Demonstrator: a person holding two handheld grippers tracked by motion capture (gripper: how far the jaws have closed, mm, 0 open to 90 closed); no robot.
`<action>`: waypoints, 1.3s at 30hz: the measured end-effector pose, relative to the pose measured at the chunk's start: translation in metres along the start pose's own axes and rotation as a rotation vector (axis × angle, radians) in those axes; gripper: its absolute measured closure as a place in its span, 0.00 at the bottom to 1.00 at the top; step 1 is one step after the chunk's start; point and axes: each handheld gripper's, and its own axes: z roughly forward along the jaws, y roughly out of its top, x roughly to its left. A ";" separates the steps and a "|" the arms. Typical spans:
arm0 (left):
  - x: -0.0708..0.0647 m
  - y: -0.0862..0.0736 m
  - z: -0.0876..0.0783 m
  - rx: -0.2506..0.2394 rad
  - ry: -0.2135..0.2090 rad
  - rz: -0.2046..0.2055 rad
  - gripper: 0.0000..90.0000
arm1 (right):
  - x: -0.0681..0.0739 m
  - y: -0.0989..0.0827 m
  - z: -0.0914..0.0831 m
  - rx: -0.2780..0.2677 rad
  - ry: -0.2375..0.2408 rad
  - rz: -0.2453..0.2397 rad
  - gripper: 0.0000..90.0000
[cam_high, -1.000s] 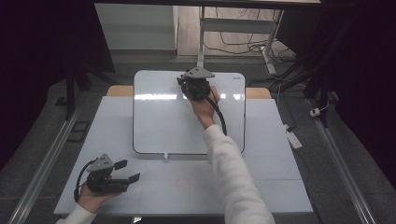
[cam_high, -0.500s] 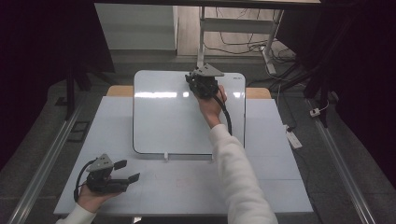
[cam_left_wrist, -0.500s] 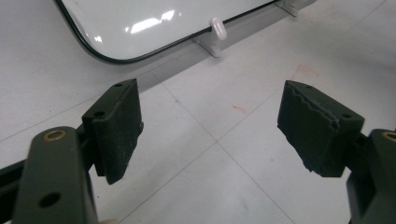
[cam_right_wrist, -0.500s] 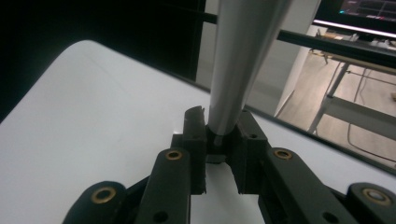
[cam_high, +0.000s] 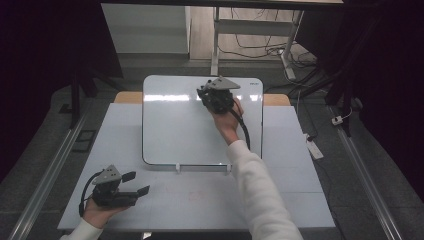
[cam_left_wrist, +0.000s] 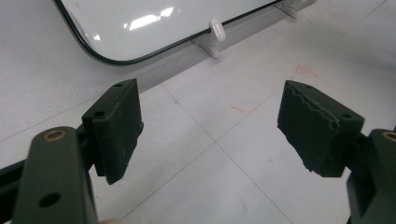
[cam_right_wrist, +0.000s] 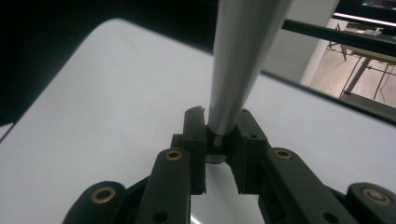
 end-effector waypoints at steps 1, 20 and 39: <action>0.000 0.000 0.000 0.000 0.000 0.000 0.25 | -0.003 0.000 -0.007 -0.011 0.002 0.009 0.86; -0.005 0.011 0.000 -0.055 0.058 -0.005 0.25 | 0.036 -0.057 -0.103 0.063 0.284 0.058 0.86; -0.043 0.068 0.013 -0.135 -0.009 0.106 0.27 | 0.072 -0.096 -0.124 0.154 0.447 0.085 0.86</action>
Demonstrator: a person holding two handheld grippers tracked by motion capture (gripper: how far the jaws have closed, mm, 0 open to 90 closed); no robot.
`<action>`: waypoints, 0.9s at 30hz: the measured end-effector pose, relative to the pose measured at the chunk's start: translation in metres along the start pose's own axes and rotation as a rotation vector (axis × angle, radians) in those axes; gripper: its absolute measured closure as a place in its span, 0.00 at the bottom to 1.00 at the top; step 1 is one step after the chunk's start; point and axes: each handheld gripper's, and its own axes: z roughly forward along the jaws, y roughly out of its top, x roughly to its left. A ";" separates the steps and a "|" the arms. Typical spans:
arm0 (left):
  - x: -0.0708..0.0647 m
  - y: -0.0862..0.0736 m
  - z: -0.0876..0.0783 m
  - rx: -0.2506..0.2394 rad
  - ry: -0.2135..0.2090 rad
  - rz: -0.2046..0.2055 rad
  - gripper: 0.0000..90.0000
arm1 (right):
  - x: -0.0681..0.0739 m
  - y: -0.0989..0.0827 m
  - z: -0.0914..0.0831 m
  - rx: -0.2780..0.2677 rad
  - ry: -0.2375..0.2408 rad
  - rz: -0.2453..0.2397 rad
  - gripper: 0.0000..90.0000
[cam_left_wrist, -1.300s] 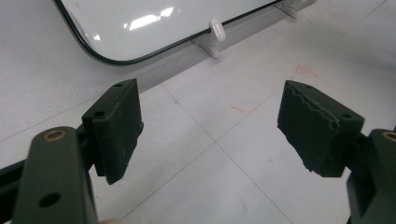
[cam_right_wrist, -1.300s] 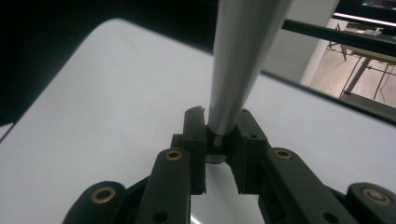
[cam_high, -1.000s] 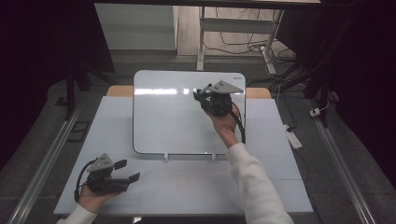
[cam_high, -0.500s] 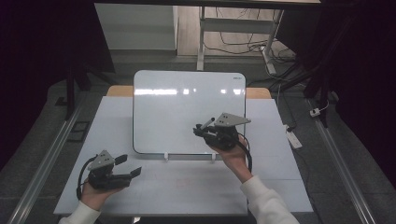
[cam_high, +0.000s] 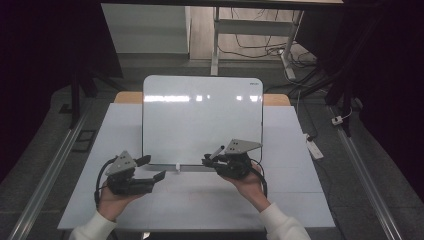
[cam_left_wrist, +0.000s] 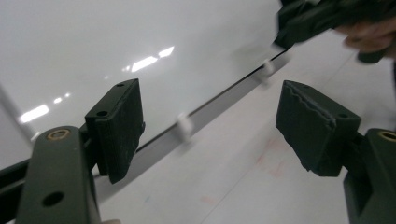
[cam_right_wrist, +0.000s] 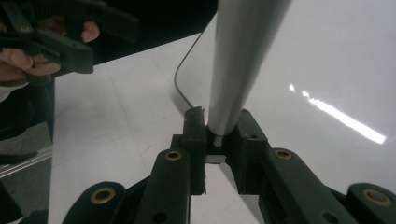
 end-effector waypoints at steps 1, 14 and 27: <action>-0.003 0.004 0.004 0.001 -0.012 0.008 0.27 | 0.001 -0.001 0.001 0.004 0.008 0.002 0.86; -0.026 0.041 0.044 -0.006 -0.159 0.057 0.35 | 0.010 -0.006 0.015 0.036 0.075 0.013 0.85; -0.043 0.054 0.067 -0.009 -0.269 0.134 0.65 | 0.014 -0.011 0.024 0.055 0.114 0.040 0.85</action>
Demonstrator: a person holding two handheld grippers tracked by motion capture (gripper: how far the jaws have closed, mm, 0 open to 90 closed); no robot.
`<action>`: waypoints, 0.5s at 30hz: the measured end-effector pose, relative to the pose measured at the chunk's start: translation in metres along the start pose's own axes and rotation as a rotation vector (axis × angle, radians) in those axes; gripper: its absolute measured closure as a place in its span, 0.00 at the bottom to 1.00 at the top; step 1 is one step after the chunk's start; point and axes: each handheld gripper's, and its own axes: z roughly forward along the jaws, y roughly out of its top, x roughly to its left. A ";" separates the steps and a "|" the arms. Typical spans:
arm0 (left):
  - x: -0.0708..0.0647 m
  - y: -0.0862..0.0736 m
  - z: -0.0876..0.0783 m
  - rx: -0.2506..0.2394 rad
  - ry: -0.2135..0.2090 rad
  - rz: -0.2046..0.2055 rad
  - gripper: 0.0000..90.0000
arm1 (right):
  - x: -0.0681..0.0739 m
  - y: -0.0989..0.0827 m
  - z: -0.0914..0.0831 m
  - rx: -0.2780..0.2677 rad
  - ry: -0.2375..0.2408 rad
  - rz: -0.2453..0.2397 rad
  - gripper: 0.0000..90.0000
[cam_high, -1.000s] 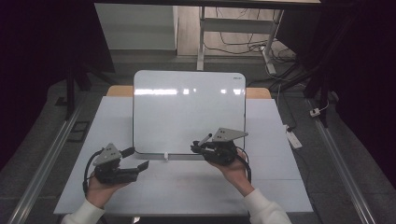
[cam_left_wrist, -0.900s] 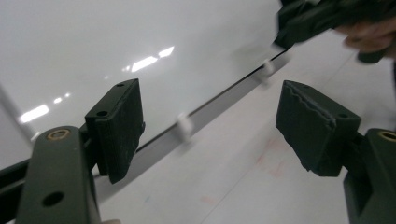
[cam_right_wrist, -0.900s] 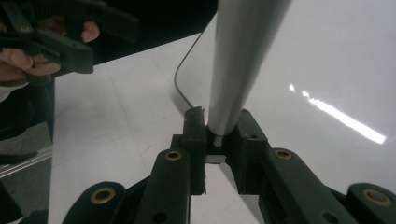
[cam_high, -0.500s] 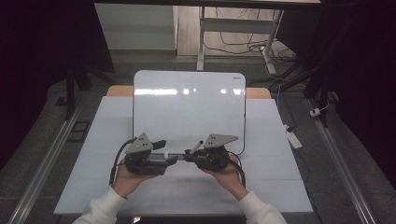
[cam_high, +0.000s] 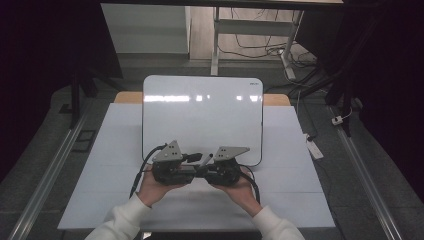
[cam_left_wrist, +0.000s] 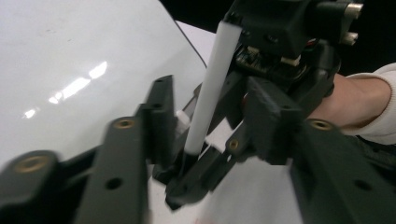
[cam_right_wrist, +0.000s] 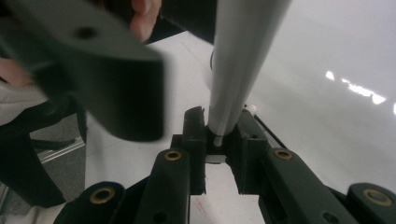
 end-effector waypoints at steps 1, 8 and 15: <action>0.000 0.000 0.001 0.001 0.001 0.004 0.69 | 0.000 0.000 0.001 -0.001 0.004 0.000 0.85; 0.001 0.000 -0.003 -0.003 0.079 0.026 0.89 | 0.005 -0.001 0.005 -0.007 0.051 0.024 0.84; 0.013 -0.001 -0.021 -0.031 0.149 -0.014 0.90 | 0.012 0.002 -0.004 -0.073 -0.007 0.014 0.63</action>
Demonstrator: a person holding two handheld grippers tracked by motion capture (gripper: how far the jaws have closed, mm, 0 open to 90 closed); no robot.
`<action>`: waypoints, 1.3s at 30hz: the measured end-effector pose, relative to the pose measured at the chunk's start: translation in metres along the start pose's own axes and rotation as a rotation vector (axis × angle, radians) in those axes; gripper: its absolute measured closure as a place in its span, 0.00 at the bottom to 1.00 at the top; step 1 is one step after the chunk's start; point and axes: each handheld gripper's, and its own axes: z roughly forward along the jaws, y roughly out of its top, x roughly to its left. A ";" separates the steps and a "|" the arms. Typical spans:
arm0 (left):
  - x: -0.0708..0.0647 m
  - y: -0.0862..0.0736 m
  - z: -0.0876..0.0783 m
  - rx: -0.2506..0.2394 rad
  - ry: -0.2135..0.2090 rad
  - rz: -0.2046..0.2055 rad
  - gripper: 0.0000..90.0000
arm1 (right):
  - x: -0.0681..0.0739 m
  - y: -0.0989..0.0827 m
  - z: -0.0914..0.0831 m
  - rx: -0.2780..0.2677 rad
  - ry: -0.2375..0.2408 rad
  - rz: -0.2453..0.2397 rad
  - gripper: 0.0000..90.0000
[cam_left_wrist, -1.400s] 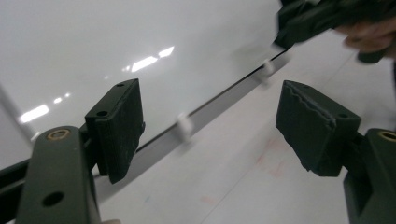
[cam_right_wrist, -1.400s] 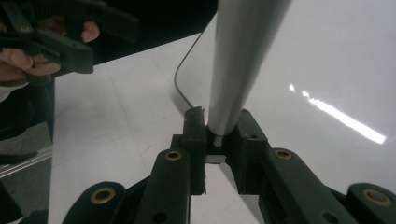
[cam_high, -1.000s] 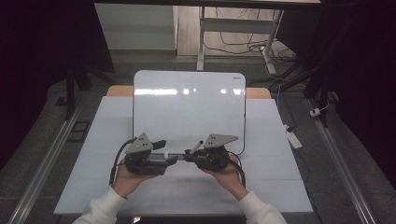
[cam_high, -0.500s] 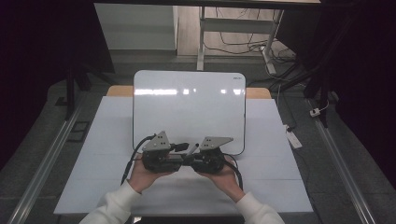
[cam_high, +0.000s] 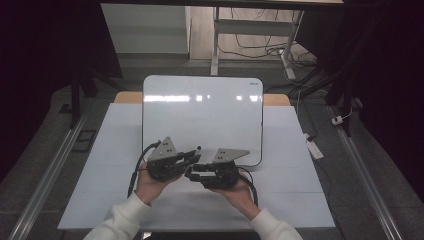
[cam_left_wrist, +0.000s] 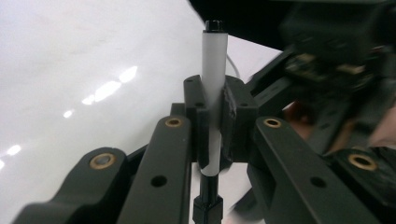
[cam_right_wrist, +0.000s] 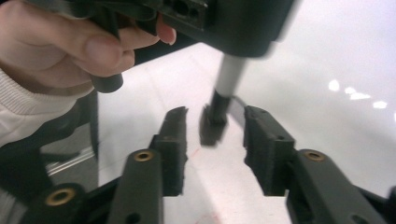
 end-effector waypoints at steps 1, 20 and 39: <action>0.004 0.000 -0.003 -0.003 0.009 -0.013 0.90 | 0.000 0.001 -0.005 -0.016 -0.016 -0.003 0.62; 0.100 0.038 -0.022 -0.050 0.235 -0.155 0.89 | -0.044 -0.070 -0.135 -0.054 -0.423 0.014 0.52; 0.172 0.062 -0.011 0.032 0.392 -0.242 0.89 | -0.055 -0.093 -0.153 -0.023 -0.500 0.063 0.51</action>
